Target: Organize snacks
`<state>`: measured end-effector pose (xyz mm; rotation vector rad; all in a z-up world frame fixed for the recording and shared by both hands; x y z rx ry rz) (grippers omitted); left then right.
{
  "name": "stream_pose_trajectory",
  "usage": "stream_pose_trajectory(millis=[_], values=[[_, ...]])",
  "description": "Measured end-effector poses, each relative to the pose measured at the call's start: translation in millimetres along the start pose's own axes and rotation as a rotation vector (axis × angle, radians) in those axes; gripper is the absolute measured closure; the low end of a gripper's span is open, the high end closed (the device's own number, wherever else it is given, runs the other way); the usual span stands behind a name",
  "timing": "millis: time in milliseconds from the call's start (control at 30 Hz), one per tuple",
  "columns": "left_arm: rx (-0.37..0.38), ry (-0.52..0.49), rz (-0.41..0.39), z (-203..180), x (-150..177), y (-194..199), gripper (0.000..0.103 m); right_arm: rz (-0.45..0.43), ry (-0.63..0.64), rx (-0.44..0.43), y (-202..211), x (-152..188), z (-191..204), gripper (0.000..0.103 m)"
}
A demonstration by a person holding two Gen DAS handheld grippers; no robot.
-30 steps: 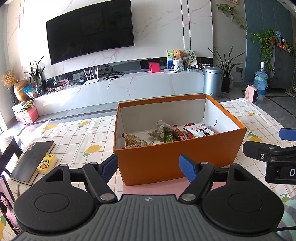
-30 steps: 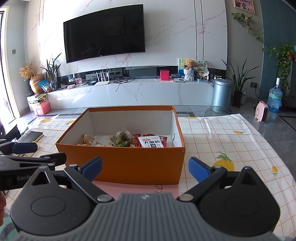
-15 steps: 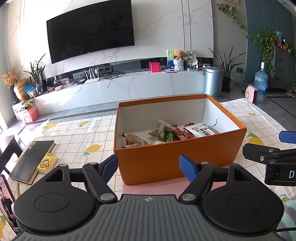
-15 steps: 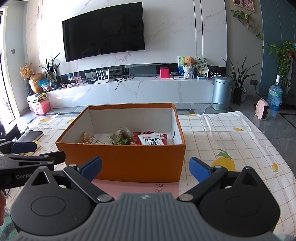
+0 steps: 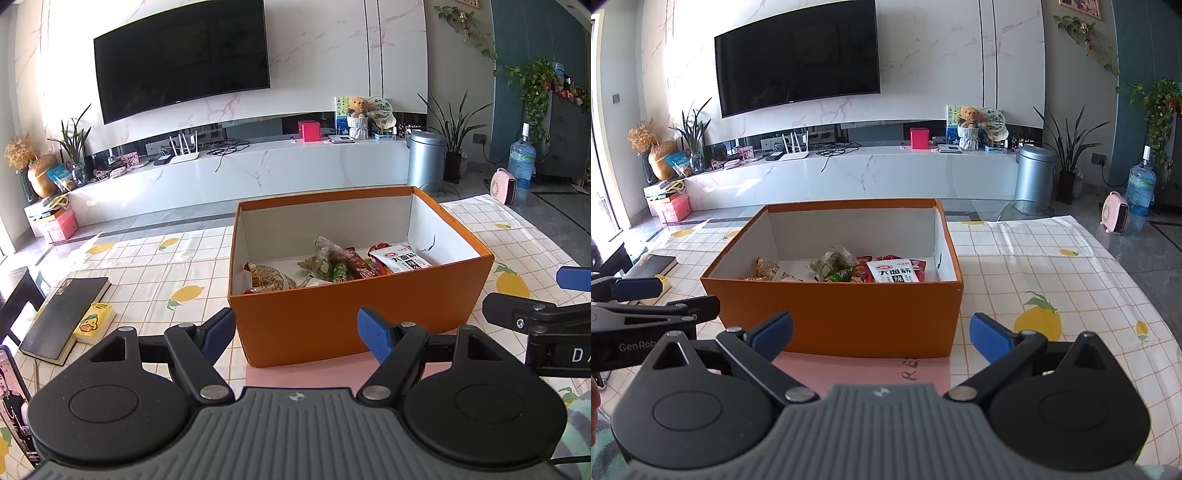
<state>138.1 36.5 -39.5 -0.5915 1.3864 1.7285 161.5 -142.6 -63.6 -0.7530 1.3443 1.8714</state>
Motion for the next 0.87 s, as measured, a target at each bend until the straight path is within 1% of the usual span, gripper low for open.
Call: stream_pose_trajectory(millis=[667,867], values=[[-0.004,-0.005,-0.003,-3,-1,2,0.015,0.024,-0.014,0.016,-5,1,-5,0.004],[-0.018,0.004,-0.019,-1,-5,11,0.014,0.022,-0.016,0.017,-2,2,-4,0.004]])
Point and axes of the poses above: each gripper's, at about its wrist camera, not at the fingertips, and y roughly against the way its jaws point, z to its left, x to its underside, the point moved 6 cm from there along -y, roughly the way its jaws point, and after that the axes turned 15 degrees about -y, right-handed, at the moved point
